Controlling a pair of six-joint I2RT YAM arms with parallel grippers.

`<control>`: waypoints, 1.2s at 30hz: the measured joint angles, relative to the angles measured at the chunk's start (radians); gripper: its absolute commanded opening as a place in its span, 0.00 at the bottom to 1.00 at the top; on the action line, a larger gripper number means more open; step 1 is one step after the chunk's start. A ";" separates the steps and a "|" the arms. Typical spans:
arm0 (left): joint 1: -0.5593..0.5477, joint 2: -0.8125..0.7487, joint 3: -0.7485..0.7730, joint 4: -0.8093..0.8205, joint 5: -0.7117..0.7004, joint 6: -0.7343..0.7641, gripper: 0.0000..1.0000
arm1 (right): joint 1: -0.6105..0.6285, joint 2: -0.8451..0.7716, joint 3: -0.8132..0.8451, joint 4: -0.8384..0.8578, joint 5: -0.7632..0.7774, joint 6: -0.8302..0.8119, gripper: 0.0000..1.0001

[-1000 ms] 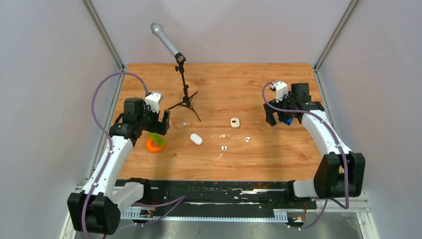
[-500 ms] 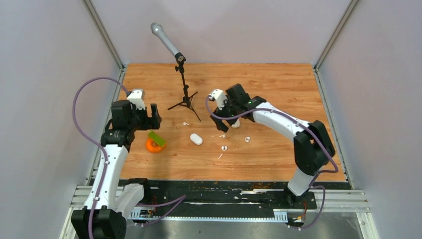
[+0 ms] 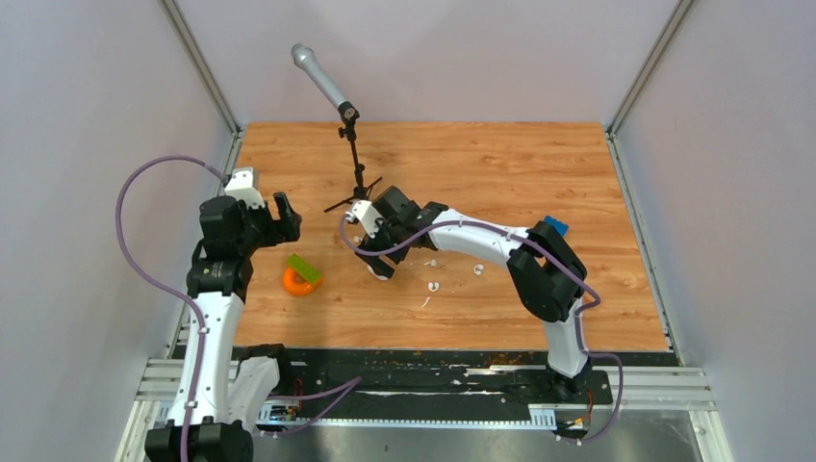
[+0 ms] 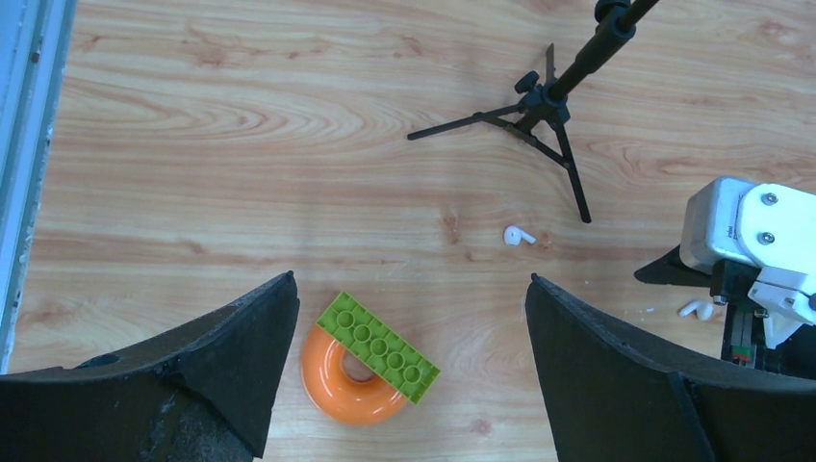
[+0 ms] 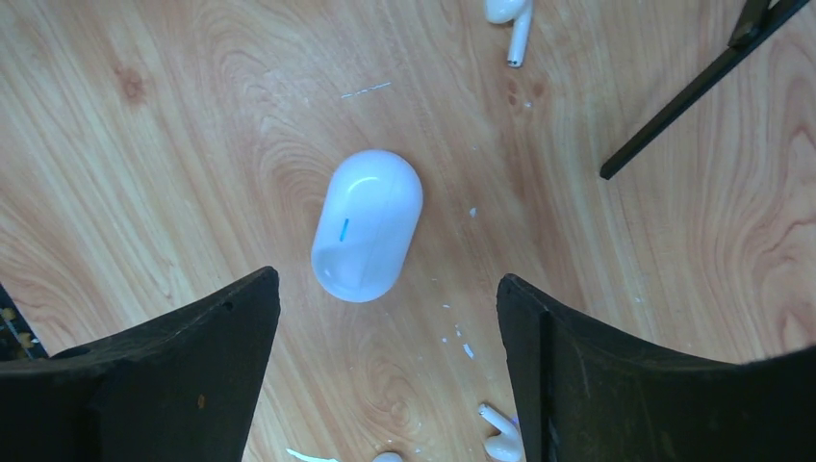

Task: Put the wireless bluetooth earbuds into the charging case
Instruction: Pick up the charging case at the center of the board.

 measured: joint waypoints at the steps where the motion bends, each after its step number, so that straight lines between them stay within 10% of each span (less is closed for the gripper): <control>1: 0.000 -0.002 0.000 0.002 0.001 -0.001 0.94 | 0.001 0.002 0.002 -0.001 -0.007 0.000 0.83; 36: 0.000 0.002 -0.011 0.002 -0.011 -0.061 0.93 | 0.045 0.101 0.064 0.010 0.061 0.101 0.74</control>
